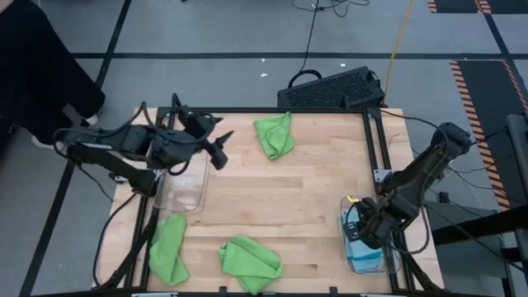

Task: Sort microfiber towel by color & place in baskets
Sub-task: Fold the top green microfiber towel

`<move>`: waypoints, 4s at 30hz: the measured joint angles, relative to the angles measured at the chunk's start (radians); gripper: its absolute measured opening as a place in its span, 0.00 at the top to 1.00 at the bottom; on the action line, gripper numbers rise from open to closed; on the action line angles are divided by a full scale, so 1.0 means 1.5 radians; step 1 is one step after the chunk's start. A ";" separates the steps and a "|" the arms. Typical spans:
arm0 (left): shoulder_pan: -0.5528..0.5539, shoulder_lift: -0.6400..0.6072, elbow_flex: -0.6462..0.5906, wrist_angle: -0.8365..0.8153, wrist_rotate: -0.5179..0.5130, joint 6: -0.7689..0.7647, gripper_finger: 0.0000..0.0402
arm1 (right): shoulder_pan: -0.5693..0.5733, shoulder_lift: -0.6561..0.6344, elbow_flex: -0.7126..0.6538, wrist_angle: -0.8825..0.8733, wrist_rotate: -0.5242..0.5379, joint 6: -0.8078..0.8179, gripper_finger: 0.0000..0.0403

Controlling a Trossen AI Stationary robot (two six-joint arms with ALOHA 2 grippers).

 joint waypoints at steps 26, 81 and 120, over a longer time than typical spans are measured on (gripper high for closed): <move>-0.097 -0.054 -0.004 -0.388 0.048 -0.387 0.43 | -0.337 0.158 0.224 0.410 0.332 -0.721 0.98; 0.334 0.113 -0.004 0.003 0.334 0.272 0.43 | -0.686 0.366 0.148 0.538 0.226 -0.999 0.67; 0.480 0.116 -0.004 -0.014 0.584 0.330 0.43 | -0.757 0.492 0.347 0.215 0.206 -0.865 0.68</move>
